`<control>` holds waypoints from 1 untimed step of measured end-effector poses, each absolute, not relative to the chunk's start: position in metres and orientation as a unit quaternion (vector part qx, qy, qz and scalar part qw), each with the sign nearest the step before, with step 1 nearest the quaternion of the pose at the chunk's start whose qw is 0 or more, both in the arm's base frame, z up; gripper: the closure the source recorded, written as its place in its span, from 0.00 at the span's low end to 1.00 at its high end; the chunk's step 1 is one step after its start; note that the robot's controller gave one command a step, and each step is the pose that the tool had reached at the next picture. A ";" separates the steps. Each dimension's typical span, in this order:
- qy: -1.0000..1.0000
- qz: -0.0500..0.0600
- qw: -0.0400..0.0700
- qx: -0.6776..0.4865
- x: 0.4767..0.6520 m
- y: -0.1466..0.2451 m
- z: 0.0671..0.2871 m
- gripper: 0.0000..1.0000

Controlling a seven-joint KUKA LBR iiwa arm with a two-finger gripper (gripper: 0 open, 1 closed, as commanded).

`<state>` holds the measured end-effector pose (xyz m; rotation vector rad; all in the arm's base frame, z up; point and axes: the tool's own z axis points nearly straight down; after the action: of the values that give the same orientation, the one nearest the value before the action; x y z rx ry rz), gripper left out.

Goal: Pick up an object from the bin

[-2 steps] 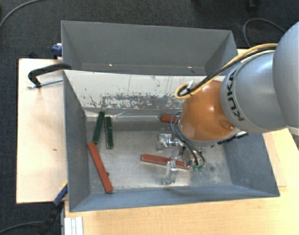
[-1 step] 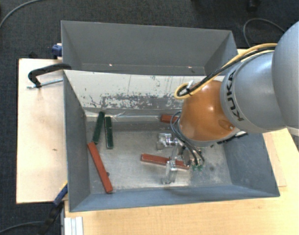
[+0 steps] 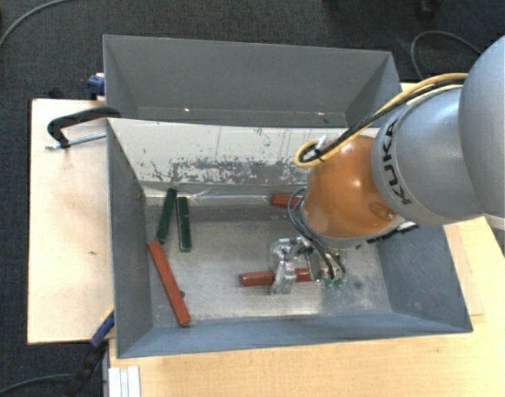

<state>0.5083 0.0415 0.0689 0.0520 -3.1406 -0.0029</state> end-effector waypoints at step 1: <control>-1.000 -0.001 -0.003 0.016 0.510 0.042 0.089 1.00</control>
Offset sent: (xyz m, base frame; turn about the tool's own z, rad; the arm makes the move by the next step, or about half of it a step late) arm 0.0000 0.0000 0.0181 0.0000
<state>0.5098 0.0424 0.0886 0.0510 -3.1479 -0.0037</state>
